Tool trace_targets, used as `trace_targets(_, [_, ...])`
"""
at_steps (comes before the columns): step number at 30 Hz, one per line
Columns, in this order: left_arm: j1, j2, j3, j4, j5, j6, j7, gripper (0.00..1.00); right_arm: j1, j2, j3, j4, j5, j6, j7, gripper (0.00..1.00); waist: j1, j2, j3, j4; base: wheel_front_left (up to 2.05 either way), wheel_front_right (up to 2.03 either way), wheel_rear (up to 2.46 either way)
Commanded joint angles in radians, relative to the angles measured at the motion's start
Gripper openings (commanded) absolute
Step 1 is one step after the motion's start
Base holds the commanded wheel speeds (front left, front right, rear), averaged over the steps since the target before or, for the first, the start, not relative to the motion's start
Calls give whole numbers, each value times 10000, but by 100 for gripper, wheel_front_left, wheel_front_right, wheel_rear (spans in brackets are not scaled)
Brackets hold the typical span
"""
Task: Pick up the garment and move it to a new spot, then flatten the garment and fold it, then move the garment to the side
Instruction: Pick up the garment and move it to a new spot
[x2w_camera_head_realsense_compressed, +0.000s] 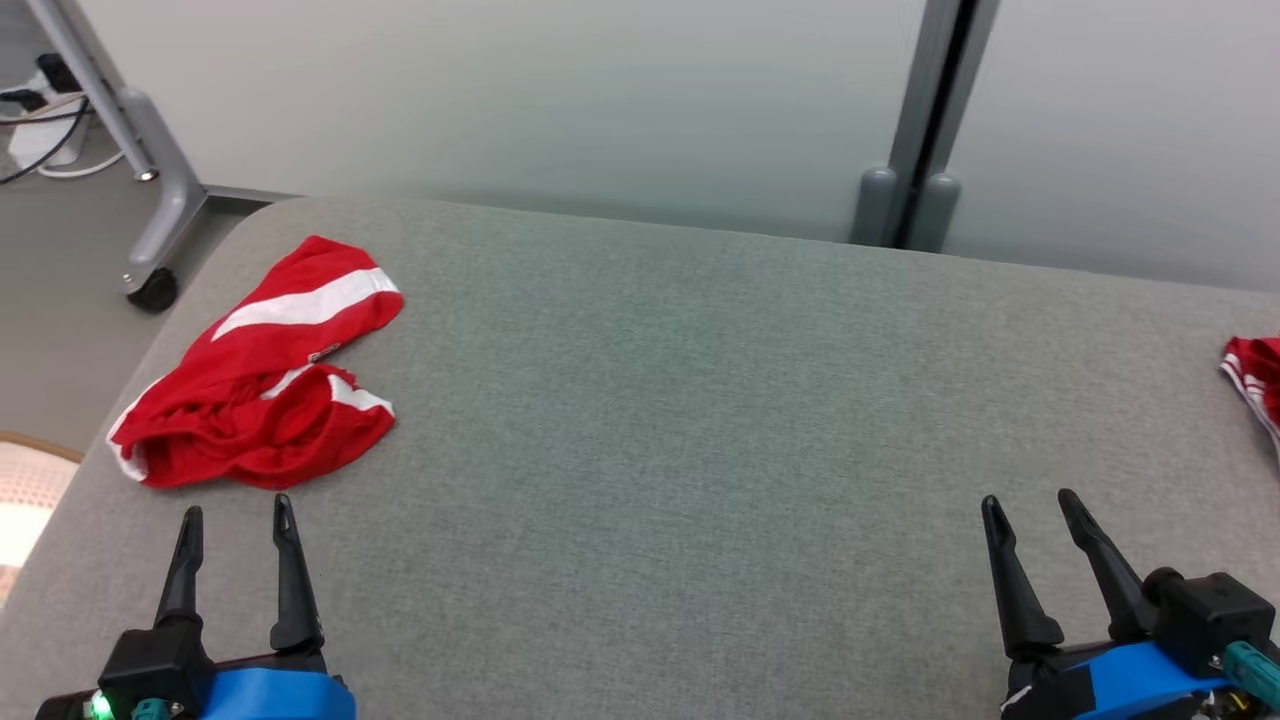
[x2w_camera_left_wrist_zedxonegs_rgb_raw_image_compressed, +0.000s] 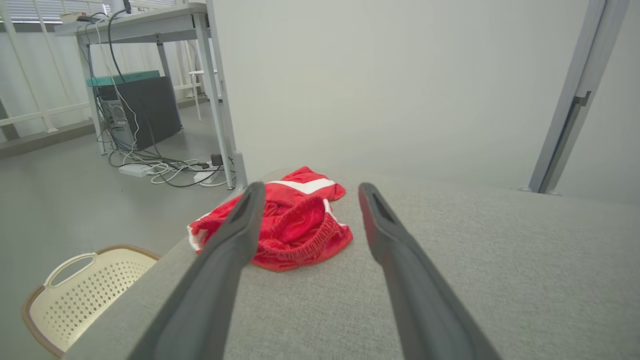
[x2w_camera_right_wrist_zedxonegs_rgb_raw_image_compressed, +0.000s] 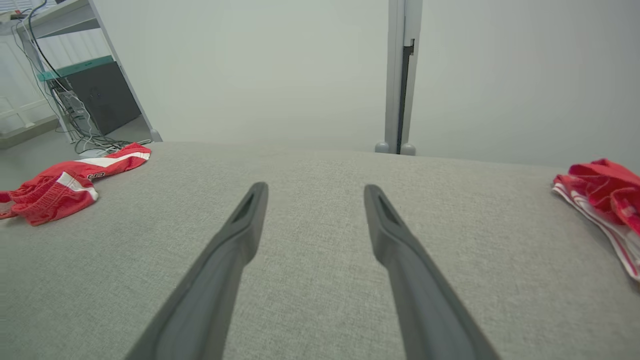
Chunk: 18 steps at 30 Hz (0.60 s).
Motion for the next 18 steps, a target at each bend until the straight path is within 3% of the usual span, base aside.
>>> trace_targets(1, [14, 76, 73, -48, -10, 65, 6, 100, -148, 5, 18, 28, -60, 1, 15, 100, 0, 0, 176, 314, 0, 0, 0])
trace_targets(8, [166, 231, 346, -221, -179, 209, -5, 100, -259, 6, 195, 61, -135, 1, 33, 100, 0, 0, 294, 1124, 0, 0, 0])
trace_targets(18, [284, 326, 436, -323, -301, 332, -16, 100, -342, 4, 326, 109, -163, 1, 27, 100, 0, 0, 364, 1283, 0, 0, 0])
